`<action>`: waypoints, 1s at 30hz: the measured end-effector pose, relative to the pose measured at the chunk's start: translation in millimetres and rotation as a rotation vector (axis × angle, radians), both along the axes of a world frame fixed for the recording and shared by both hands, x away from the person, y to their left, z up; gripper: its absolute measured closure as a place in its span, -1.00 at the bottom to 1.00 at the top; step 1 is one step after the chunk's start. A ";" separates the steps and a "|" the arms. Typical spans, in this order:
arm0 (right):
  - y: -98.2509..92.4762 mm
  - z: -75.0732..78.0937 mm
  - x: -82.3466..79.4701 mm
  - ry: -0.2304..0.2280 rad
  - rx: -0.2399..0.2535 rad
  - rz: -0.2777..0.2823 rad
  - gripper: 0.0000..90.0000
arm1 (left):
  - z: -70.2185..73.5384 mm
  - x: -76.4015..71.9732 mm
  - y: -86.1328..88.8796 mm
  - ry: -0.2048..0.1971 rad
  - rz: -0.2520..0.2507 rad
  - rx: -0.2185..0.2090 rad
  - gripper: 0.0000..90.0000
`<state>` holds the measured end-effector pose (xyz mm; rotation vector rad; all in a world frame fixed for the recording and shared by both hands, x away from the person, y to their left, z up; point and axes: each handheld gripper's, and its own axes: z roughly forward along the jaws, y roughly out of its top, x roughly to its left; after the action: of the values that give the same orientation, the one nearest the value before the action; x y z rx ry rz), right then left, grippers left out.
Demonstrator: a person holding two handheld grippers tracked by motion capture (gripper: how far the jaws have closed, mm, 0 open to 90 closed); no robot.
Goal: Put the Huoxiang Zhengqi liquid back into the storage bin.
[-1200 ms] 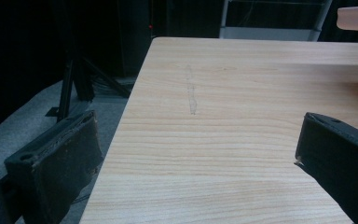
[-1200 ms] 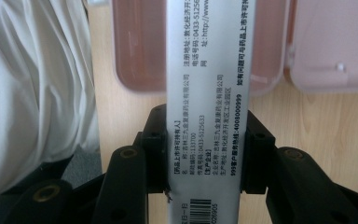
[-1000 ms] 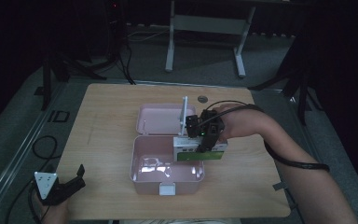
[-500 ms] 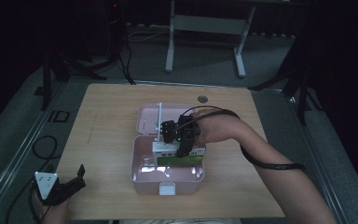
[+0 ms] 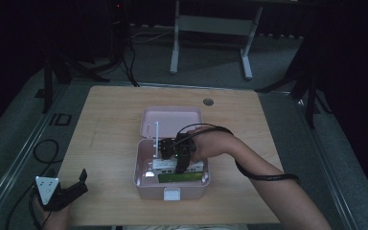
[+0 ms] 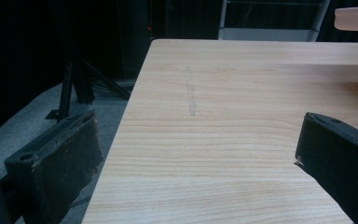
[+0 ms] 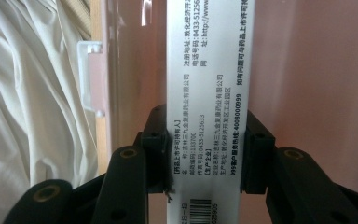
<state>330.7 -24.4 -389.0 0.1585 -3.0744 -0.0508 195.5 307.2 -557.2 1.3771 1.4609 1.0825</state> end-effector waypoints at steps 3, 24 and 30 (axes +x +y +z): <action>-1.4 -10.8 -0.1 0.007 -0.001 -0.002 0.37 | 0.0 -0.1 0.3 -0.002 0.000 -0.003 -0.99; -8.2 -63.5 4.0 0.047 -0.031 -0.015 0.37 | 0.0 0.0 0.2 0.001 -0.002 0.000 -0.99; -11.5 -69.5 7.2 0.064 -0.020 -0.021 0.37 | -0.1 0.1 -0.1 0.002 -0.005 0.002 -0.99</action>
<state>337.9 -35.8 -458.6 0.1212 -3.0113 -0.0250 195.6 307.1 -557.3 1.3824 1.4581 1.0798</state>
